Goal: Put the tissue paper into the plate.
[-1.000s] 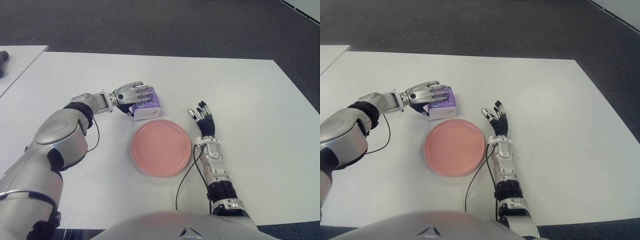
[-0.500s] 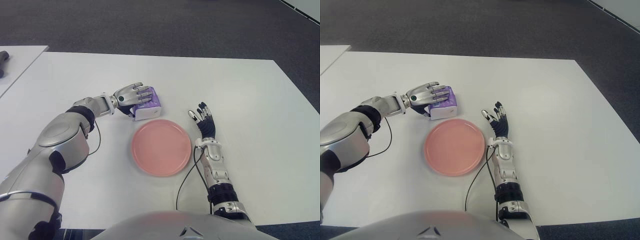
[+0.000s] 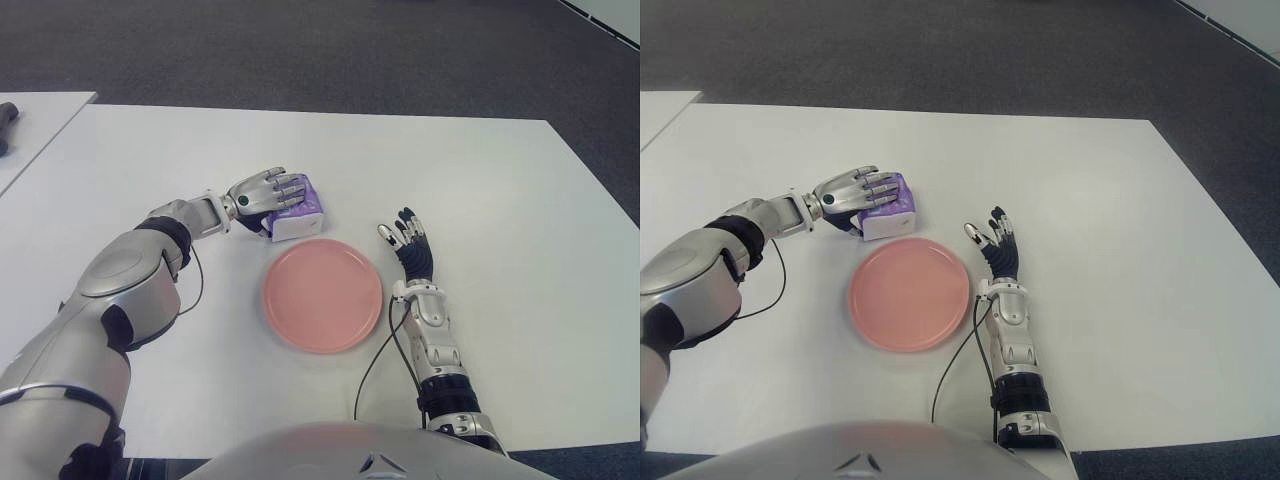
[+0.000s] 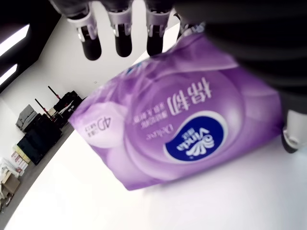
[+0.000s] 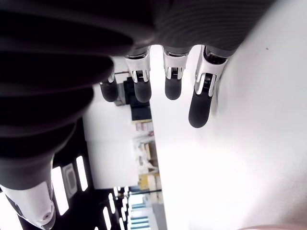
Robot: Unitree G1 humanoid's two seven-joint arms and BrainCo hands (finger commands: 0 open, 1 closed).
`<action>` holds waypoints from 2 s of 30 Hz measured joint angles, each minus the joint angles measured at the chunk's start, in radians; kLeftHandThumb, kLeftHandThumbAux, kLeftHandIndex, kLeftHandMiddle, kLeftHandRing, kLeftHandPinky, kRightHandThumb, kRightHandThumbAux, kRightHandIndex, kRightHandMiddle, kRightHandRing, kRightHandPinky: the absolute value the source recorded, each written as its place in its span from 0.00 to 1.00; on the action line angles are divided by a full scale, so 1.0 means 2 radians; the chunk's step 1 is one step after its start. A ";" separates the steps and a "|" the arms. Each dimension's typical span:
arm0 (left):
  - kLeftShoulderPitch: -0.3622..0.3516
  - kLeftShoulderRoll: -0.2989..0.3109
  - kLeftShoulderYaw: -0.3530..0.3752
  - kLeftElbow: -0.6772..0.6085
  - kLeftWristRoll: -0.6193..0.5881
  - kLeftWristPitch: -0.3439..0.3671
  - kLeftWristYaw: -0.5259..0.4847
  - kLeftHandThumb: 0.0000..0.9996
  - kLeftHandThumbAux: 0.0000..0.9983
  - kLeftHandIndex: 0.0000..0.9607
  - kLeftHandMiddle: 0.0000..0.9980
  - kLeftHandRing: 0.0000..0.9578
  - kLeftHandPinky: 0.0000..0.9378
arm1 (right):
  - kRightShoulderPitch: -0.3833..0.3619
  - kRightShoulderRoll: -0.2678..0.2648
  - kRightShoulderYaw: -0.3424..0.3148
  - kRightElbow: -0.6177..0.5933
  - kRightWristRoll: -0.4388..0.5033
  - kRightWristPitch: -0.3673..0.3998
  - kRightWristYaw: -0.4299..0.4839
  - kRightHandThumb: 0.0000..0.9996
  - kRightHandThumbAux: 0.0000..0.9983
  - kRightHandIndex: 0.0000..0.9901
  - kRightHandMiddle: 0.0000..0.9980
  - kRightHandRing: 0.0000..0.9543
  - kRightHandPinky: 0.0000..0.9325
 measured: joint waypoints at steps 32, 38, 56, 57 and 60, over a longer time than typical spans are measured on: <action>0.013 0.002 -0.006 0.000 -0.021 -0.002 -0.017 0.19 0.40 0.00 0.00 0.00 0.00 | 0.021 0.000 0.011 -0.036 0.000 0.020 -0.002 0.20 0.66 0.00 0.00 0.00 0.01; 0.015 0.001 -0.005 0.000 -0.027 -0.002 -0.017 0.19 0.40 0.00 0.00 0.00 0.02 | 0.022 0.000 0.011 -0.037 0.000 0.020 -0.003 0.20 0.66 0.00 0.00 0.00 0.01; 0.045 -0.009 0.036 -0.009 -0.066 0.032 0.017 0.84 0.67 0.42 0.53 0.80 0.82 | 0.019 0.000 0.012 -0.032 0.000 0.022 -0.005 0.20 0.66 0.00 0.00 0.00 0.01; 0.047 -0.011 0.037 -0.009 -0.066 0.038 0.022 0.85 0.67 0.42 0.53 0.81 0.83 | 0.019 0.000 0.012 -0.032 0.000 0.022 -0.005 0.20 0.66 0.00 0.00 0.00 0.01; 0.052 -0.014 0.041 -0.011 -0.066 0.050 0.034 0.85 0.67 0.41 0.54 0.83 0.84 | 0.018 0.000 0.011 -0.032 0.000 0.022 -0.005 0.20 0.66 0.00 0.00 0.00 0.01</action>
